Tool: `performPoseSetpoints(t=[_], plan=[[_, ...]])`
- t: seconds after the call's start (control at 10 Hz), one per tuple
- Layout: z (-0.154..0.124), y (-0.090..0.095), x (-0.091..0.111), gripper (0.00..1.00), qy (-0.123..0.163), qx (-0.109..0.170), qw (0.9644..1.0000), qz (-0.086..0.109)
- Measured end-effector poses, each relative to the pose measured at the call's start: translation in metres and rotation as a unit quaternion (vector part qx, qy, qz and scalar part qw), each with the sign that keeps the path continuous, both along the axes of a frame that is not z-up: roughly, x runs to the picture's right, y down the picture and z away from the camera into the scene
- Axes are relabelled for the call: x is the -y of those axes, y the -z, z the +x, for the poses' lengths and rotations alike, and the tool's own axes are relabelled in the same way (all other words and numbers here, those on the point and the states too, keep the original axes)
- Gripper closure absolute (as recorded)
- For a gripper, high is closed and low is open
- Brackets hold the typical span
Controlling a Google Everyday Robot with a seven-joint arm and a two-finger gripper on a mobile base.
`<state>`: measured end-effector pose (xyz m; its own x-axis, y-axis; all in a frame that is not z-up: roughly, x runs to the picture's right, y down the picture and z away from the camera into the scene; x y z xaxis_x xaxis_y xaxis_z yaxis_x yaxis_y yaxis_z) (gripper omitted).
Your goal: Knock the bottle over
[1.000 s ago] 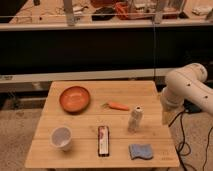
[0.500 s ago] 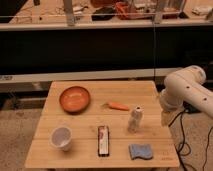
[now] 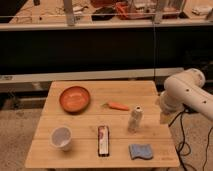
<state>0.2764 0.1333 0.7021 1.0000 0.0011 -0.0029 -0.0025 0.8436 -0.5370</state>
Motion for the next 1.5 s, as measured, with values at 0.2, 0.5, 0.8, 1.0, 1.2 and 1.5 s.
performPoseSetpoints(t=[0.2, 0.5, 0.8, 1.0, 1.2, 1.5], plan=[[-0.001, -0.003, -0.006, 0.63, -0.002, 0.003, 1.0000, -0.001], [-0.005, -0.012, -0.018, 0.94, -0.001, 0.009, 1.0000, -0.003], [-0.029, -0.017, -0.024, 0.99, 0.014, 0.023, 0.9995, -0.013], [-0.064, -0.023, -0.027, 0.99, 0.027, 0.035, 0.9987, -0.023], [-0.087, -0.028, -0.029, 0.99, 0.042, 0.045, 0.9976, -0.030], [-0.122, -0.027, -0.034, 0.99, 0.042, 0.066, 0.9960, -0.044]])
